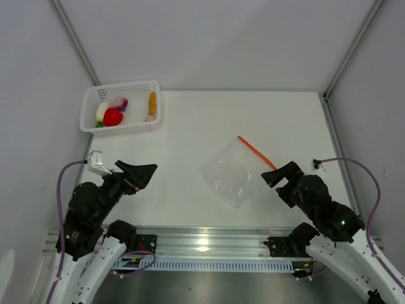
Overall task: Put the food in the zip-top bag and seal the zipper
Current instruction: Pick up the zipper food storage bag at the center of the board.
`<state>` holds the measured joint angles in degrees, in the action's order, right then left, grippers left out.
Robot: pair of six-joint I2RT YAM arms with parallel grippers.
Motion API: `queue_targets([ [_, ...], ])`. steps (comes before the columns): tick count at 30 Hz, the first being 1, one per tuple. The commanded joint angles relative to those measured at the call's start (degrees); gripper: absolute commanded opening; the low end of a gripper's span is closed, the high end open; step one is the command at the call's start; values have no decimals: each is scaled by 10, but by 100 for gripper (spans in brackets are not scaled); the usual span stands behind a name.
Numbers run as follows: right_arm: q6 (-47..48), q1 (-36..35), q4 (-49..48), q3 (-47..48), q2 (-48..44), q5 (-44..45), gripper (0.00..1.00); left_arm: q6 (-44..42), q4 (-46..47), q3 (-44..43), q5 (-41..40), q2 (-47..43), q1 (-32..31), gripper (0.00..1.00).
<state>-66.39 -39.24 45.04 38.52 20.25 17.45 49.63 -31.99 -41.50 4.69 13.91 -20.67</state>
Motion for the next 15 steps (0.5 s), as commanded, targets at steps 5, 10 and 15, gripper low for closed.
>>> queue_targets([
  [5, 46, 1, 23, 31, 186, 10, 99, -29, -95, 5, -24, -12, -2, 99],
  [10, 85, 71, -117, -22, 245, -84, 100, 13, -113, 4, 0, 1, -2, 99],
  [15, 160, 303, -205, -64, 305, -277, 99, 29, -40, 38, 110, 14, -2, 99],
])
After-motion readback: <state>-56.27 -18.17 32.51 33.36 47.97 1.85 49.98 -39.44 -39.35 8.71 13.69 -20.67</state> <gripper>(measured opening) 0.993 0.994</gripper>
